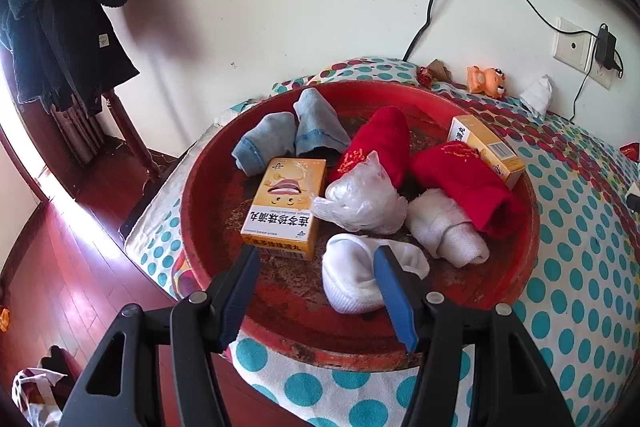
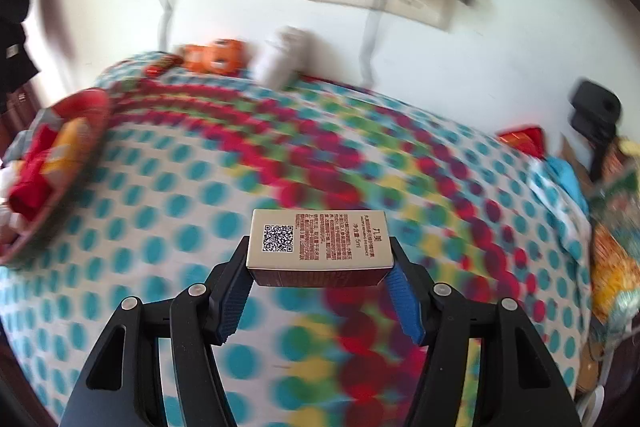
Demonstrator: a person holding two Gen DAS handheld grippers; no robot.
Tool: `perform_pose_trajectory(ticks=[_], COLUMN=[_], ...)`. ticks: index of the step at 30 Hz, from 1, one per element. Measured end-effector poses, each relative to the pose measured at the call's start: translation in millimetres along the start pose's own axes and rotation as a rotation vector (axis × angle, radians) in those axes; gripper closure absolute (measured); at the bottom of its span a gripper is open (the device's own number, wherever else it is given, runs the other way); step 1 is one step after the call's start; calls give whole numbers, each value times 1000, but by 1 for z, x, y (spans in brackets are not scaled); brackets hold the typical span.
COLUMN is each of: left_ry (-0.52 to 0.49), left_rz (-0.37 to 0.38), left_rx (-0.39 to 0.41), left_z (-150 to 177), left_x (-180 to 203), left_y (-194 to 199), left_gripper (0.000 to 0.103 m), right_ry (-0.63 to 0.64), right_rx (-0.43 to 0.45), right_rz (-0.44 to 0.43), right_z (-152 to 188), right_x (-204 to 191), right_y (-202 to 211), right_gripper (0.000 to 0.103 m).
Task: Organize objects
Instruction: 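Carry the beige box with the right gripper into the tray and release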
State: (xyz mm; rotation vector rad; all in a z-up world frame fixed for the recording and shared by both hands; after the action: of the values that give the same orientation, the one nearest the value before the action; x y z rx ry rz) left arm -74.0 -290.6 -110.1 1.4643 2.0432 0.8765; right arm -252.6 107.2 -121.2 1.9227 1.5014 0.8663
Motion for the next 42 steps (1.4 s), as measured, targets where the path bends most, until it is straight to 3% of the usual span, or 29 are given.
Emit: perform_pose_trajectory(ticks=[8, 12, 21, 28, 33, 39, 42], left_ry=[61, 72, 117, 158, 167, 162, 165], left_rz=[20, 14, -3, -16, -17, -25, -24], left_rx=[-17, -5, 6, 0, -12, -2, 4], left_z=[0, -2, -4, -1, 2, 1, 0], left_x=[-14, -20, -36, -51, -52, -51, -51], left_y=[4, 8, 9, 6, 1, 3, 6], left_gripper=[37, 37, 37, 37, 37, 37, 37], right_ry=[173, 222, 259, 224, 237, 202, 210], right_rx=[51, 60, 49, -24, -26, -42, -48], right_rz=[-223, -295, -328, -293, -269, -284, -284], right_z=[-16, -16, -37, -63, -63, -61, -59], right_x=[-92, -124, -176, -266, -258, -260, -246], right_y=[40, 52, 38, 20, 9, 13, 10], right_gripper=[43, 43, 43, 43, 40, 18, 14])
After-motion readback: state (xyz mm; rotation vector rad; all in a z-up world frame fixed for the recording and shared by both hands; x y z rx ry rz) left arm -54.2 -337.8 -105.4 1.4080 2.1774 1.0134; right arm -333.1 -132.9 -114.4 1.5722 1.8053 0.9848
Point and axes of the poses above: each gripper's, at about its wrist camera, not at the fingertips, and y roughly against the way its jaws point, x to its right, z to its underside, the point moved 6 cm from there along -y, roughly the way its jaws point, and after that the axes turned 7 degrees about z, right-handed, at the moved point
